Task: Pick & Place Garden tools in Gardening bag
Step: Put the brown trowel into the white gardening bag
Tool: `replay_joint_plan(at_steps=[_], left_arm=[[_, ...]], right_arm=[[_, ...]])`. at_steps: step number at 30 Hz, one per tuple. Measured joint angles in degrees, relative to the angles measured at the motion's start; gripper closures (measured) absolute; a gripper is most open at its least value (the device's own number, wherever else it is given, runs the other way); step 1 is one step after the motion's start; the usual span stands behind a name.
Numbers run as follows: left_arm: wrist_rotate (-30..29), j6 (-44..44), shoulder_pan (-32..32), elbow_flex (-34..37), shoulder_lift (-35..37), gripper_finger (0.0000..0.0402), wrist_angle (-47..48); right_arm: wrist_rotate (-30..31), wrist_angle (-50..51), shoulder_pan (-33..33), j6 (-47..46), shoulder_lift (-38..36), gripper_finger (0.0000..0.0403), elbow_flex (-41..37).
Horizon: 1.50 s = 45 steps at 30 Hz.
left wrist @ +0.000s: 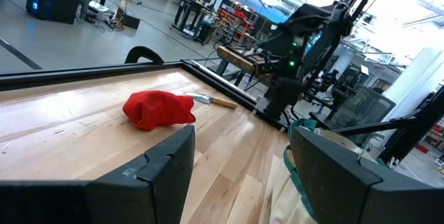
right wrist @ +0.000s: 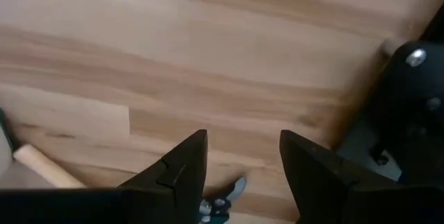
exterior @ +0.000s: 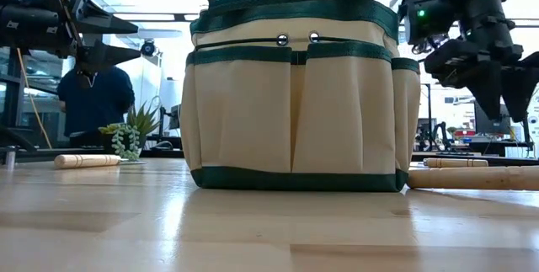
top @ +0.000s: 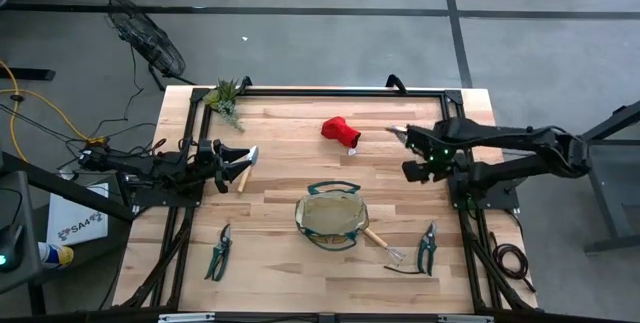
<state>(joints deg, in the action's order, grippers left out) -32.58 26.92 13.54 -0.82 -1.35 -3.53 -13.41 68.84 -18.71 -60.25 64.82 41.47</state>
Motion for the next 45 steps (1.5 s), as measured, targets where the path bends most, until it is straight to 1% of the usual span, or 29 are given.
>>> replay_joint_plan(at_steps=[4, 8, 14, 18, 22, 26, 32, 34, 38, 45], left_arm=[[0.0, 0.0, 0.0, 0.0, 0.0, 0.0168, 0.0], [0.0, 0.0, 0.0, 0.0, 0.0, 0.0168, 0.0], [0.0, 0.0, 0.0, 0.0, 0.0, 0.0168, 0.0], [0.0, 0.0, 0.0, 0.0, 0.0, 0.0168, 0.0], [0.0, 0.0, 0.0, 0.0, 0.0, 0.0168, 0.0], [0.0, 0.0, 0.0, 0.0, 0.0, 0.0168, 0.0], [0.0, 0.0, 0.0, 0.0, 0.0, 0.0168, 0.0], [0.0, 0.0, 0.0, 0.0, 0.0, 0.0168, 0.0], [0.0, 0.0, 0.0, 0.0, 0.0, 0.0168, 0.0], [0.0, 0.0, 0.0, 0.0, 0.0, 0.0168, 0.0]], right_arm=[[3.2, 0.0, 4.9, -5.0, 0.0, 0.0229, 0.0], [6.1, -0.1, 5.7, -5.3, 0.0, 0.0229, 0.0], [9.1, -0.4, 0.4, 3.1, 0.0, 0.0229, 0.0], [14.7, -2.4, -4.2, 7.9, 1.2, 0.0229, 0.0], [18.7, -4.3, -8.6, 15.1, 4.5, 0.0229, 0.0], [21.6, -7.5, -11.4, 24.1, 8.3, 0.0229, 0.0], [22.6, -14.0, -14.2, 35.3, 12.9, 0.0229, 0.0], [22.6, -15.6, -15.1, 36.2, 14.3, 0.0229, 0.0], [25.4, -18.3, -16.4, 38.0, 16.9, 0.0229, 0.0], [25.4, -22.3, -17.9, 38.1, 20.3, 0.0229, 0.0]])
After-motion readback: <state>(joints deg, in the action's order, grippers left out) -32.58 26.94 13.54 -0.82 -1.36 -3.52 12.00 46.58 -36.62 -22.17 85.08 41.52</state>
